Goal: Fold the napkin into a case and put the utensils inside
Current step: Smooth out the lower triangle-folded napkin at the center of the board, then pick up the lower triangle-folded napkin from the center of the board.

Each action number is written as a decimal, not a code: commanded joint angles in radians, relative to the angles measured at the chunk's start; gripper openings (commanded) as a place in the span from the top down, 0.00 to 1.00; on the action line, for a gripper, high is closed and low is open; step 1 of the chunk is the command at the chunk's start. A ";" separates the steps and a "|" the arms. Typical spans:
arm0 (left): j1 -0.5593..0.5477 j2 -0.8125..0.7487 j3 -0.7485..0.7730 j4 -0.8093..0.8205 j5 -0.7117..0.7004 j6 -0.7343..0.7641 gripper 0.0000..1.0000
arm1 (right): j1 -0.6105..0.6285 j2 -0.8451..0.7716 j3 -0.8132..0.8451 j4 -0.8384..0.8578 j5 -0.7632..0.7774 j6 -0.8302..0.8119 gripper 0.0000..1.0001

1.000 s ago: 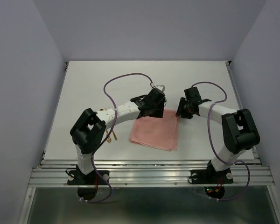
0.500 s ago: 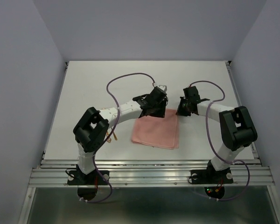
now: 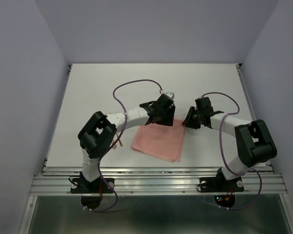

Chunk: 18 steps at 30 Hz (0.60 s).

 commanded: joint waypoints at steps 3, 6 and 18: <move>-0.028 -0.024 0.067 -0.012 -0.046 0.017 0.33 | -0.009 -0.125 0.057 -0.076 0.215 -0.037 0.29; -0.071 -0.003 0.104 -0.021 -0.089 0.016 0.33 | -0.064 -0.179 0.039 -0.121 0.285 -0.042 0.16; -0.165 0.264 0.481 -0.241 -0.198 0.027 0.34 | -0.189 -0.359 -0.172 -0.131 0.328 0.207 0.08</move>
